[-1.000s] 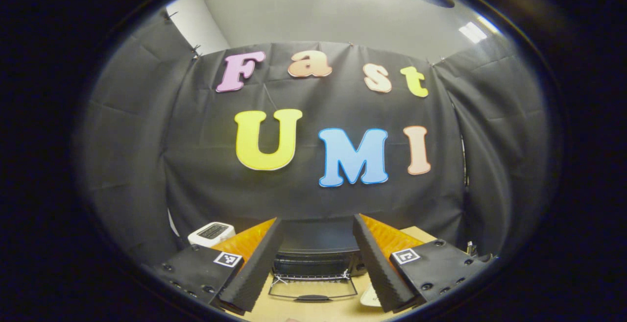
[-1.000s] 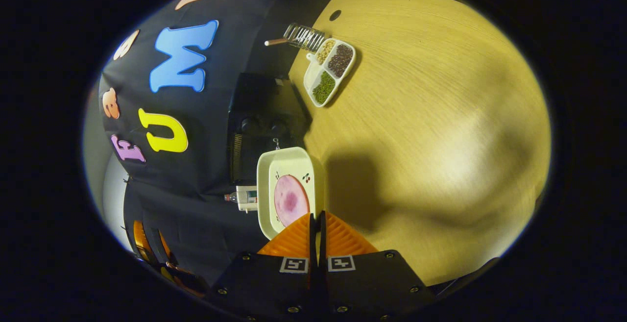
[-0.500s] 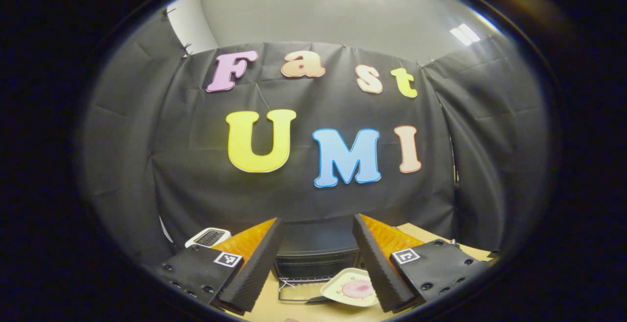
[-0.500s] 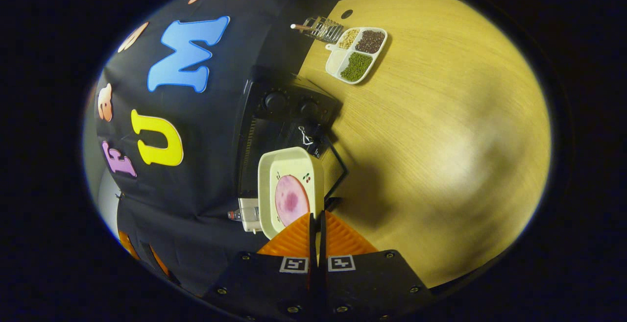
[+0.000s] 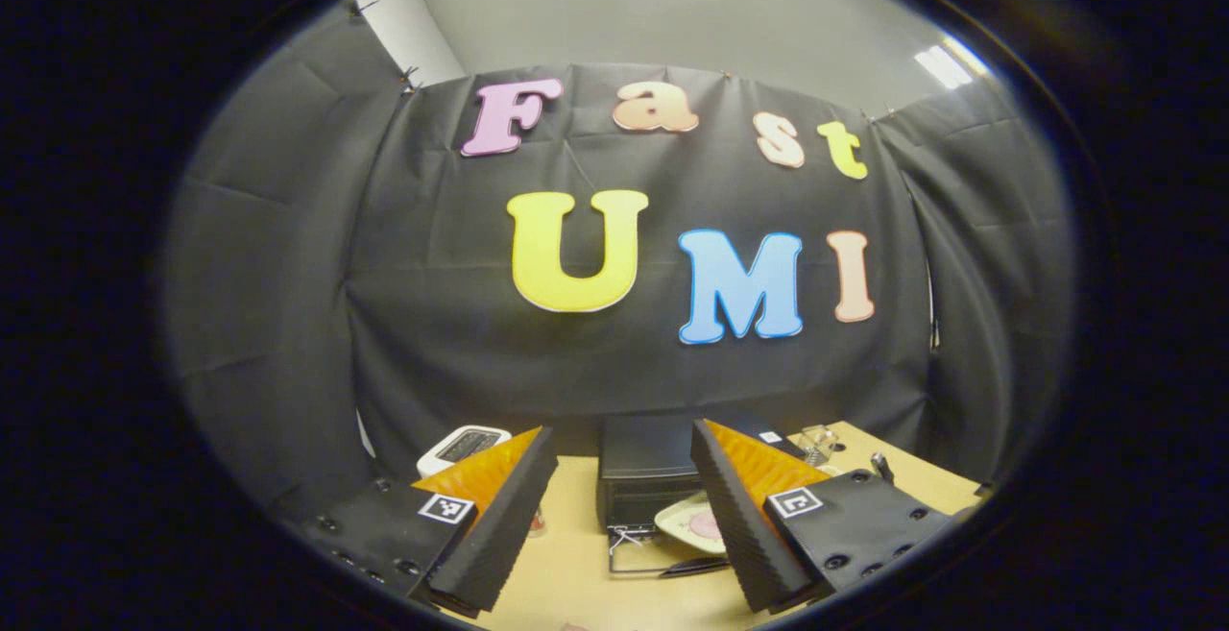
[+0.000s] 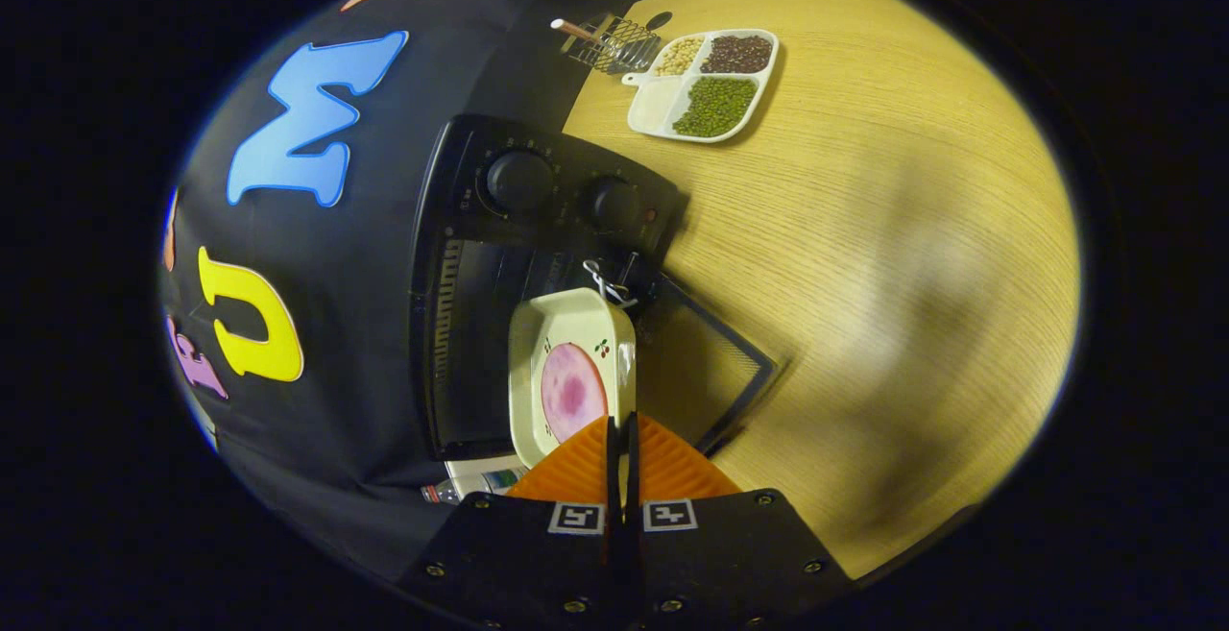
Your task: Open the electric oven with the left hand, put the food in, and close the electric oven.
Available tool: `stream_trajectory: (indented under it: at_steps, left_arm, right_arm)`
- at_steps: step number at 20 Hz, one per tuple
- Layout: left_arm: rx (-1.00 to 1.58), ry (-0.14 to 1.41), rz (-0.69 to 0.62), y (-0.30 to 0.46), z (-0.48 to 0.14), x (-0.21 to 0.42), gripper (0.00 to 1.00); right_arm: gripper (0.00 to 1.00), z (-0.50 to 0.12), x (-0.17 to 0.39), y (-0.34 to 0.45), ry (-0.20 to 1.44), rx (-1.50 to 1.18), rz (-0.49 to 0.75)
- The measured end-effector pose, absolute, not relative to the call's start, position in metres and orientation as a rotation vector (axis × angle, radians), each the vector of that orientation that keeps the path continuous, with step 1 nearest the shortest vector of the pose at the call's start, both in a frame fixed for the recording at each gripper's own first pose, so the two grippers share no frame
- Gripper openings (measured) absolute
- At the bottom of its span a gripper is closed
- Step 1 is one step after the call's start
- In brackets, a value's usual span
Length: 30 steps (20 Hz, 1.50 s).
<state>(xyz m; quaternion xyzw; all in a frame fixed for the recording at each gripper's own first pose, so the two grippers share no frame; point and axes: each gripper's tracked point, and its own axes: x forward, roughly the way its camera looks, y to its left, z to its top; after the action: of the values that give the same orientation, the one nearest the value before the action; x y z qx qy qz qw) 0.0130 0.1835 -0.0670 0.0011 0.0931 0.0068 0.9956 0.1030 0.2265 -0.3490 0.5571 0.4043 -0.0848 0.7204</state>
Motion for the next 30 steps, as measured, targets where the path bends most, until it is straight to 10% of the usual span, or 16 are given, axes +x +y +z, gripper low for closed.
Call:
stream_trajectory:
  at_steps: [19,25,30]
  left_arm:
    - [-0.006,0.29,0.22,0.252,-0.086,-0.009,0.96]
    - [-0.014,0.269,0.182,0.226,-0.088,0.003,0.98]
    - [-0.023,0.274,0.123,0.191,-0.1,0.019,1.0]
  right_arm:
    - [0.04,-0.371,0.235,0.28,0.665,1.507,-0.361]
    - [0.35,-0.348,0.204,0.267,0.733,1.349,-0.237]
    - [0.4,-0.348,0.139,0.227,0.807,0.995,-0.157]
